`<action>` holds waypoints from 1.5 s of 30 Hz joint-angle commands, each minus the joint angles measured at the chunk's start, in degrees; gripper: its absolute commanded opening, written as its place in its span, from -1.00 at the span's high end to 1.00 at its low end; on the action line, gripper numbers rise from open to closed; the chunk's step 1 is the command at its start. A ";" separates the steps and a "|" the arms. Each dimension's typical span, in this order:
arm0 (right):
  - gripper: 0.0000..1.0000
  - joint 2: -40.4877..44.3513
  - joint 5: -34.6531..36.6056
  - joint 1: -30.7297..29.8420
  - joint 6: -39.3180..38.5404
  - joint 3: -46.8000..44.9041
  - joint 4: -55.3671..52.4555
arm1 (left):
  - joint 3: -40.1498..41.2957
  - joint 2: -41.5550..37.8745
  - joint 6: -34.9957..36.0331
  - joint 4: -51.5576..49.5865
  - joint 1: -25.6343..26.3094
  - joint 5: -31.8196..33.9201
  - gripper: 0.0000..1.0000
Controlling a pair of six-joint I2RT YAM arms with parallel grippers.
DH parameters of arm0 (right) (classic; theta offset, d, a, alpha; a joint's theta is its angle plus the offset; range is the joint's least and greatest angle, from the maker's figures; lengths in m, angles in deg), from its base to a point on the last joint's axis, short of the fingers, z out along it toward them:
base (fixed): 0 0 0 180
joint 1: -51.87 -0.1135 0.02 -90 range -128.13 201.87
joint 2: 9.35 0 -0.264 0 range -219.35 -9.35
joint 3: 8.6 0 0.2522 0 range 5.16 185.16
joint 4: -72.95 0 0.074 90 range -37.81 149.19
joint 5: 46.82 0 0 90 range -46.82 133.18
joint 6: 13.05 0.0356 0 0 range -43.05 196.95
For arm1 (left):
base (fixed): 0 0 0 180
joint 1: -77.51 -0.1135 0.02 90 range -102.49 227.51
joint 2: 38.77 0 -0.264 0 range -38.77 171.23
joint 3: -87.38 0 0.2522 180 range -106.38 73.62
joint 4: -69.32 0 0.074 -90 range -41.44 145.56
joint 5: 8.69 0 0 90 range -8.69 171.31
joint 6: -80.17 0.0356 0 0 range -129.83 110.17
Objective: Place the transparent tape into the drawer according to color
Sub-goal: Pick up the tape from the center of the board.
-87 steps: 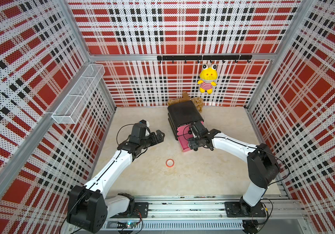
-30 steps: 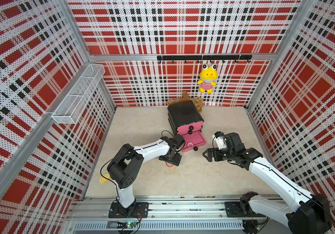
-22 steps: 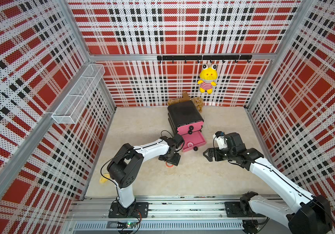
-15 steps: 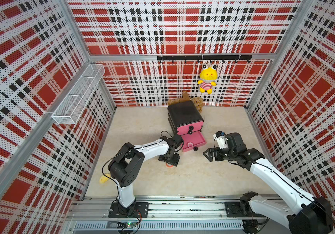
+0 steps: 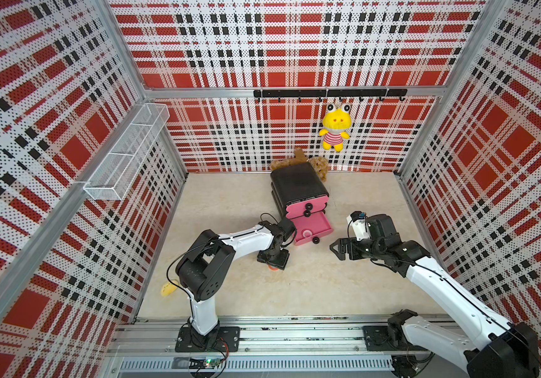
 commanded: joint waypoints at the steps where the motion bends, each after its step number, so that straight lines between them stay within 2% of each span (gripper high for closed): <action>1: -1.00 1.26 -0.68 0.70 -0.12 -0.73 -0.72 | 0.17 1.51 0.52 0.33 0.11 -1.25 -0.21; 7: -1.00 1.52 -1.08 1.01 0.09 -1.50 -0.33 | -0.05 1.62 0.44 0.29 0.11 -1.52 0.12; 14: -1.00 1.74 -1.57 1.13 0.43 -2.40 0.33 | -0.86 0.74 0.44 -0.12 -0.20 -1.62 0.35; 31: -1.00 2.34 -1.66 1.37 0.66 -2.66 0.59 | -7.26 -2.52 0.11 -4.75 -0.76 -0.75 0.36; 45: -1.00 3.60 -1.90 1.92 0.80 -3.02 0.60 | -19.03 -1.30 -1.05 -8.14 -0.74 0.35 0.36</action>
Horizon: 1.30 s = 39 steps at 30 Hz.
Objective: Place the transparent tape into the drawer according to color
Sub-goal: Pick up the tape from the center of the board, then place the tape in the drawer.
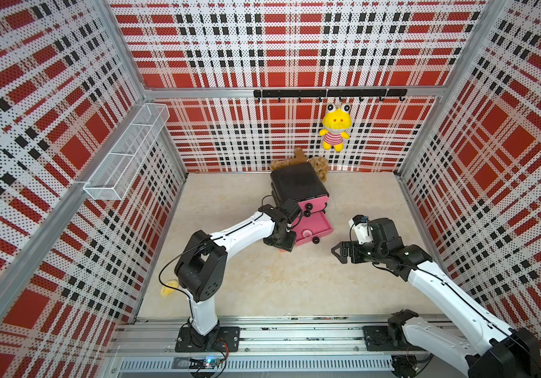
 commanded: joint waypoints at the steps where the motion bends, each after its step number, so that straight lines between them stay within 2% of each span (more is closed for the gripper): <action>1: -1.00 1.26 -0.40 0.78 0.32 -0.11 0.48 | -3.46 -0.43 -0.71 -1.24 -0.13 0.39 0.36; 14: -1.00 2.50 -0.48 2.08 0.11 -0.07 0.20 | -12.39 4.90 -4.38 0.81 2.43 1.62 0.36; 23: -1.00 2.65 -0.92 3.14 0.06 -0.02 0.28 | -20.16 12.16 -4.87 1.89 4.02 2.23 0.37; 33: -1.00 3.30 -1.00 3.68 0.04 0.06 -0.15 | -23.30 16.42 -4.71 1.92 4.46 5.29 0.35; 37: -1.00 3.51 -1.09 3.72 0.09 0.06 -0.23 | -23.39 16.87 -5.00 2.13 4.46 6.32 0.31; 39: -1.00 3.72 -1.09 3.76 0.03 0.06 -0.28 | -23.30 16.85 -5.12 2.13 4.63 6.96 0.18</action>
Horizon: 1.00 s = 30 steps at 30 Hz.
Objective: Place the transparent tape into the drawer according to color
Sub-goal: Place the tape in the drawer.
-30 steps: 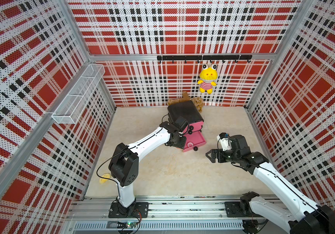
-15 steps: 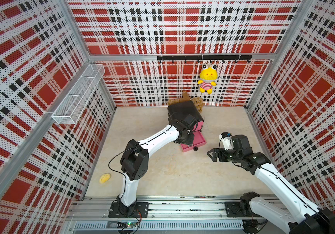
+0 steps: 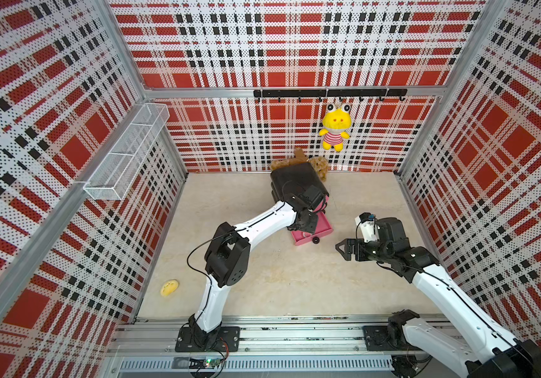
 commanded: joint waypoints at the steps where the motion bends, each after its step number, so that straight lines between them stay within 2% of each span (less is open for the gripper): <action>1: -1.00 1.37 -0.51 0.52 -0.09 0.06 -0.26 | -1.33 1.68 -0.62 -0.12 0.29 2.05 0.08; 4: -1.00 1.52 -0.70 0.60 -0.14 0.06 -0.28 | -1.17 1.48 -0.87 -0.07 0.38 2.89 -0.25; 8: -1.00 1.71 -0.88 0.64 -0.13 -0.01 -0.40 | -0.98 1.27 -0.99 -0.05 0.46 3.52 -0.50; 20: -1.00 1.79 -0.79 0.59 0.08 -0.03 -0.61 | -1.55 -0.97 -1.34 -0.14 1.98 3.18 -0.67; 30: -1.00 1.67 -0.35 0.63 0.04 0.59 -1.40 | 2.66 -13.82 -3.92 -0.03 5.20 0.23 -0.74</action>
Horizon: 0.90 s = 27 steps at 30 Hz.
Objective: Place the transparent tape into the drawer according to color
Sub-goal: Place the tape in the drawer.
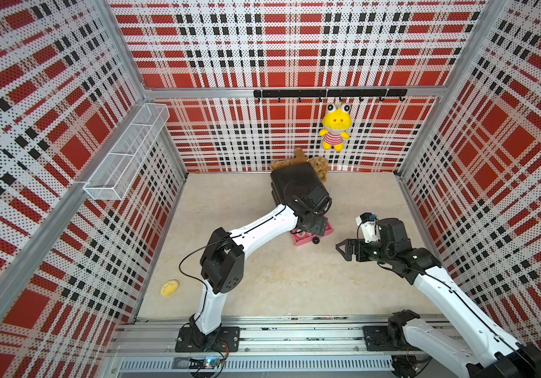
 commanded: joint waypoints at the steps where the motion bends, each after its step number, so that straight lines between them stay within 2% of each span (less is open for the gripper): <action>1: -1.00 0.46 0.05 0.66 0.04 0.59 -0.95 | 1.68 -7.55 -1.86 0.16 0.77 -0.86 -0.74; 8: -1.00 -2.00 -1.59 0.64 0.70 0.21 1.06 | 3.17 -18.26 -5.59 2.02 -0.43 2.95 -0.81; 12: -1.00 -4.45 -2.16 0.55 0.62 -0.05 3.11 | 7.80 -22.57 -7.22 5.92 -5.91 3.90 -0.84; 15: -1.00 -5.60 -1.81 0.40 0.51 0.15 4.14 | 14.46 -24.43 -8.79 11.75 -10.97 2.49 -0.85; 19: -1.00 -7.43 -0.95 -0.07 0.32 0.28 5.29 | 19.16 -23.24 -9.53 18.56 -15.34 0.22 -0.87; 27: -1.00 -13.25 3.26 -4.67 0.53 -0.06 9.63 | 18.03 -15.77 -9.75 25.37 -19.14 -5.48 -0.88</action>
